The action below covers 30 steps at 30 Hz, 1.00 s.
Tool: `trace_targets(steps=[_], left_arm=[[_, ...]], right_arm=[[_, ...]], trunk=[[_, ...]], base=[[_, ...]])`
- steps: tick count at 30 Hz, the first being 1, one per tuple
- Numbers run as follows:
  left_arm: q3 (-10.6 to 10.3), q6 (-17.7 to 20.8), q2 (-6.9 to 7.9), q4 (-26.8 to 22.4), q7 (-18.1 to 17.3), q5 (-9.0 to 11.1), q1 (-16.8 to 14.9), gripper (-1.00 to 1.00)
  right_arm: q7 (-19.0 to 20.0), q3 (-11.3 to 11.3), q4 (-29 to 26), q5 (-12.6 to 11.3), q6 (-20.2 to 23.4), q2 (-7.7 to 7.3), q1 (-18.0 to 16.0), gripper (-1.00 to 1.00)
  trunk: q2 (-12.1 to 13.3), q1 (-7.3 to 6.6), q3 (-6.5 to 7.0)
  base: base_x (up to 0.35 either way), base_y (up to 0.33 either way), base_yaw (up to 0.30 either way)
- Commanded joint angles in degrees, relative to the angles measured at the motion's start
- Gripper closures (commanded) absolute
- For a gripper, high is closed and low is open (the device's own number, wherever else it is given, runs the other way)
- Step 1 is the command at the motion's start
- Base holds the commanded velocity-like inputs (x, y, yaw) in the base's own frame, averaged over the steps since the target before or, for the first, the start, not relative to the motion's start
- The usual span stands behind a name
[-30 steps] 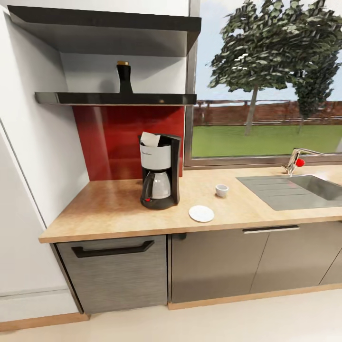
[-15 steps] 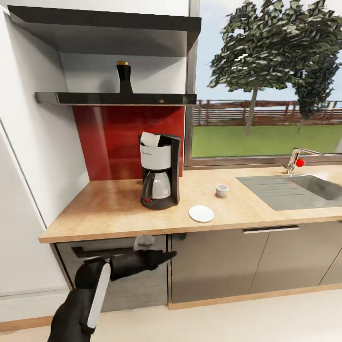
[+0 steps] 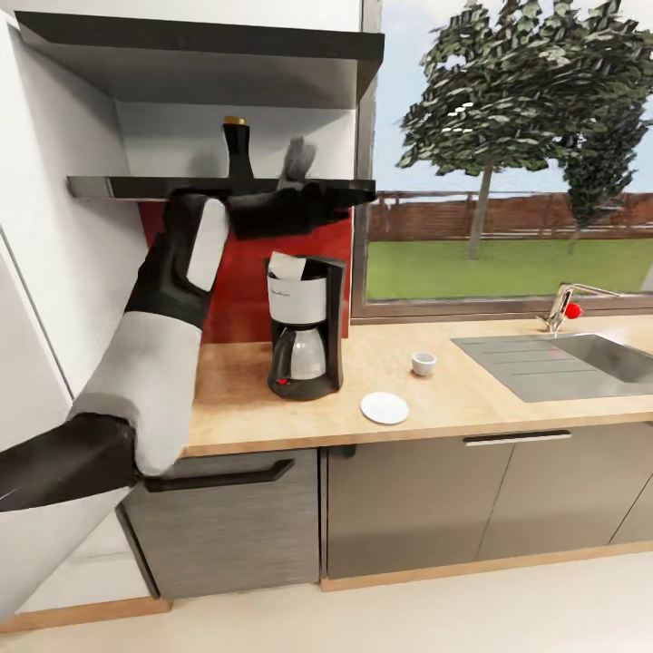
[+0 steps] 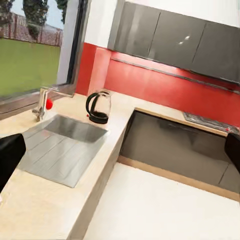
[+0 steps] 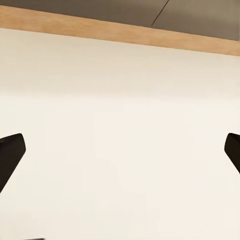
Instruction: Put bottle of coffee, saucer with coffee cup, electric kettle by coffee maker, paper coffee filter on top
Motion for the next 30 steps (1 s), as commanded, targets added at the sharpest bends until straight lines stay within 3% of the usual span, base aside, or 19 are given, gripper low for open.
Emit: trace_targets(steps=[1, 3, 4, 6, 9, 19, 30], left_arm=[[0.6, 0.1, -0.01, 1.5, 1.5, -0.3, -3.6, -1.00], [1.9, 0.1, -0.01, 2.2, 4.0, -0.2, -6.1, -1.00], [4.9, 0.1, -0.01, 1.7, 8.7, -0.1, -8.5, -1.00], [7.8, 0.1, -0.01, -0.6, 12.8, -0.1, -9.9, -1.00], [8.9, 0.1, -0.01, -2.1, 14.5, 0.0, -10.5, -1.00], [9.8, 0.1, -0.01, -4.1, 15.7, 0.0, -10.9, -1.00], [9.8, 0.1, -0.01, -4.1, 15.7, 0.0, -10.9, -1.00]], right_arm=[[-0.3, 0.0, 0.1, 0.6, 0.0, 0.00, 0.0, -1.00], [-0.3, 0.0, 0.1, 0.6, -0.1, 0.00, 0.0, -1.00], [-0.3, 0.0, 0.1, 0.6, -0.1, 0.00, 0.0, -1.00], [-0.3, 0.0, 0.1, 0.6, -0.5, 0.00, 0.0, -1.00], [-0.3, 0.0, 0.1, 0.6, -1.7, 0.00, 0.0, -1.00], [-0.3, 0.0, 0.1, 0.6, -2.8, 0.00, 0.0, -1.00], [-0.3, 0.0, 0.1, 0.6, -2.8, 0.00, 0.0, -1.00]], trunk=[[0.0, 0.01, -0.08], [0.0, 0.01, -0.08], [0.0, 0.01, -0.08], [0.0, 0.01, -0.08], [0.0, 0.01, -0.08], [0.0, 0.01, -0.08], [4.4, -2.41, 1.89]], base=[[0.000, 0.000, 0.000], [0.000, 0.000, 0.000], [0.000, 0.000, 0.000], [-0.018, 0.000, 0.000], [-0.131, 0.000, 0.000], [-0.047, 0.000, 0.000], [0.000, 0.000, 0.000]])
